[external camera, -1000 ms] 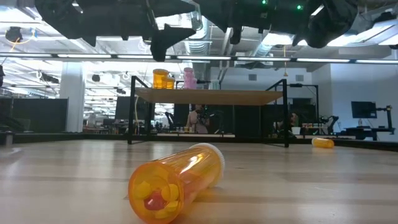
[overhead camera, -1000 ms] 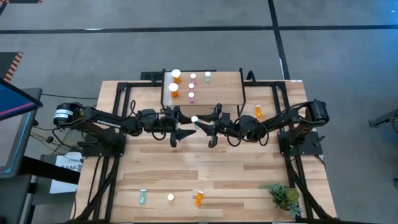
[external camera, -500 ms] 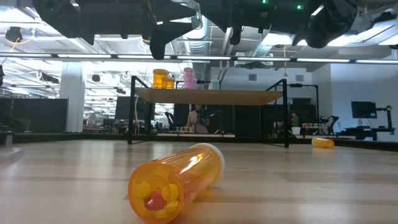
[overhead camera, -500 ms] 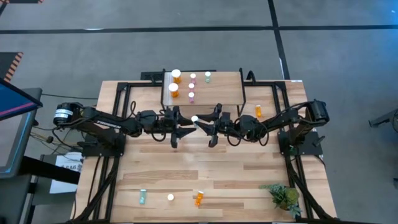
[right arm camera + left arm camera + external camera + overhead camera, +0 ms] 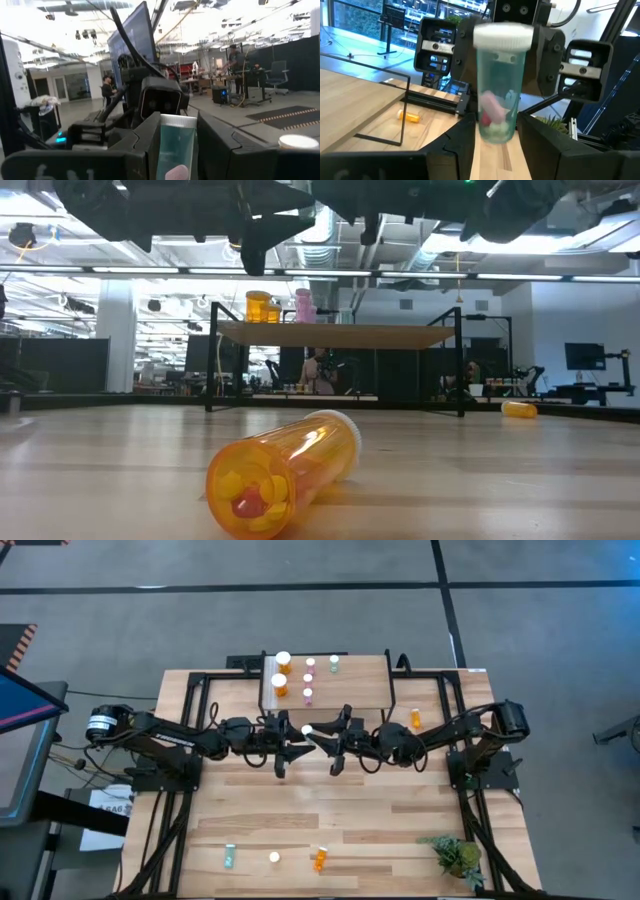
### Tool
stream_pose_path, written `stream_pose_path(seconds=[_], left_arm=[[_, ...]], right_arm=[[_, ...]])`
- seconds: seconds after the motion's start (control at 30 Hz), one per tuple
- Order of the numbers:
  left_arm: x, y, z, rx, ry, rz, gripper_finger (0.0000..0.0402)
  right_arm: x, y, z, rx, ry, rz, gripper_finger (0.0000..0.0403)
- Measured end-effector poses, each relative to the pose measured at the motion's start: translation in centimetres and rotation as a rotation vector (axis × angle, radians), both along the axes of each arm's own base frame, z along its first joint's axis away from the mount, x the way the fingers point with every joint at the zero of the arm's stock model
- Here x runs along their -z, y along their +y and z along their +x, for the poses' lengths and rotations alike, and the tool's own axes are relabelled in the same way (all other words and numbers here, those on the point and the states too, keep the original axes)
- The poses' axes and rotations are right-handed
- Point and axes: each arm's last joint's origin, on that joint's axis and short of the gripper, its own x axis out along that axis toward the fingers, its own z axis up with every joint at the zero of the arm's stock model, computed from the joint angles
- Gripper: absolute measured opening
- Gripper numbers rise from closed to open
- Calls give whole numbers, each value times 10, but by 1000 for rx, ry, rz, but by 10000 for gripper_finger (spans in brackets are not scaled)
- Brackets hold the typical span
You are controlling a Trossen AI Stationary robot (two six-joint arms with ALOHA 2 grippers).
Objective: Pick and place medicine bottles onto shelf by color
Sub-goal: Put the top small blue pill bottle aligned with other small blue pill bottle on the shelf
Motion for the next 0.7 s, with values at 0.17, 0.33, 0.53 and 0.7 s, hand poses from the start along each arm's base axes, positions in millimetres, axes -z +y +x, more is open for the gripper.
stream_pose_path(seconds=[0.17, 0.33, 0.53, 0.7], left_arm=[[0, 0, 0, 0, 0, 0, 132], [0, 0, 0, 0, 0, 0, 129], [0, 0, 0, 0, 1, 0, 85], [0, 0, 0, 11, 3, 1, 64]], right_arm=[[0, 0, 2, 0, 12, 0, 134], [0, 0, 2, 0, 15, 0, 134], [0, 0, 2, -1, 22, 0, 134], [1, 0, 2, -1, 23, -1, 134]])
